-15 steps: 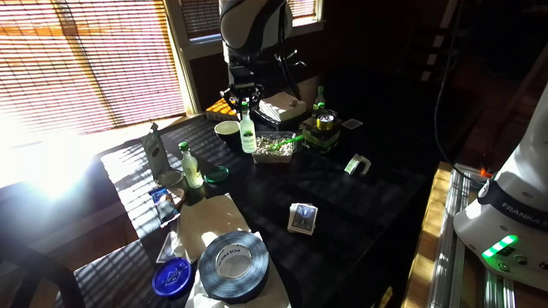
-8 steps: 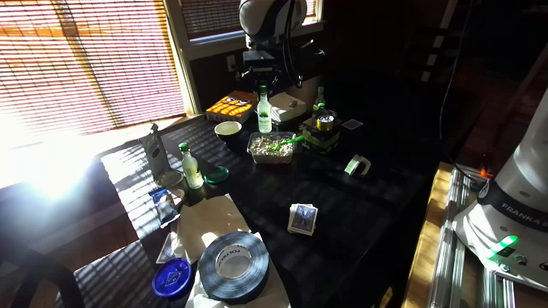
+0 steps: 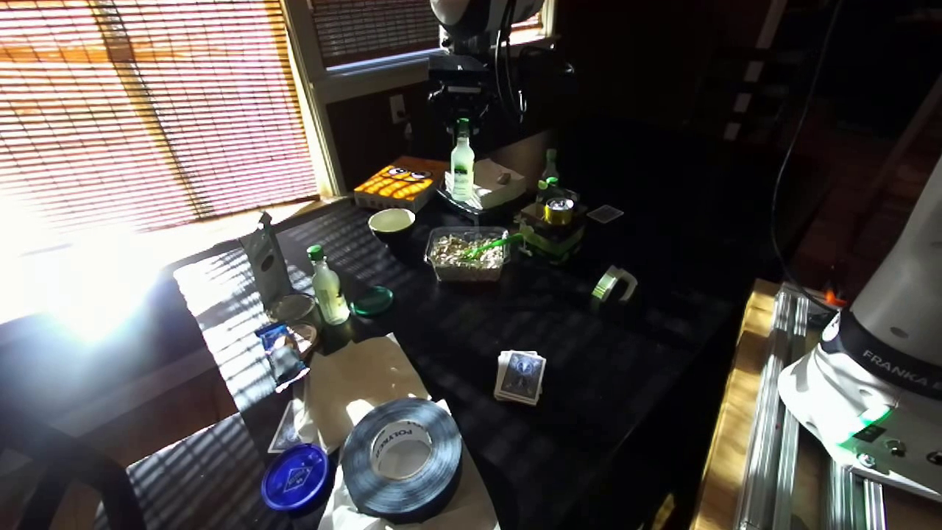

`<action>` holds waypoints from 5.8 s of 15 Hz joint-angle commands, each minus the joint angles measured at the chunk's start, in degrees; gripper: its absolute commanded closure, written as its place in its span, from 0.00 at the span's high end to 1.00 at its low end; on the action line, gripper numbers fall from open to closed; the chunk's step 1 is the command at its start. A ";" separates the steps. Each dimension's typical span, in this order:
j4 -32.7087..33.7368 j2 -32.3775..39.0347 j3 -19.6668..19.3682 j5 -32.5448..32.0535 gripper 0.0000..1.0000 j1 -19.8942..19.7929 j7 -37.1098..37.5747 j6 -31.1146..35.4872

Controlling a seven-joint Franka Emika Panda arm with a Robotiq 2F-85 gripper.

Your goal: Move one bottle to the right

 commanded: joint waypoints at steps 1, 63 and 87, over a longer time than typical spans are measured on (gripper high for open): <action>0.12 -0.14 0.75 -0.29 0.29 -0.53 0.11 -0.18; -24.77 -14.57 -1.76 -14.53 0.07 -4.87 18.32 7.18; -23.93 -10.05 -0.46 -14.56 0.07 -4.30 23.13 6.65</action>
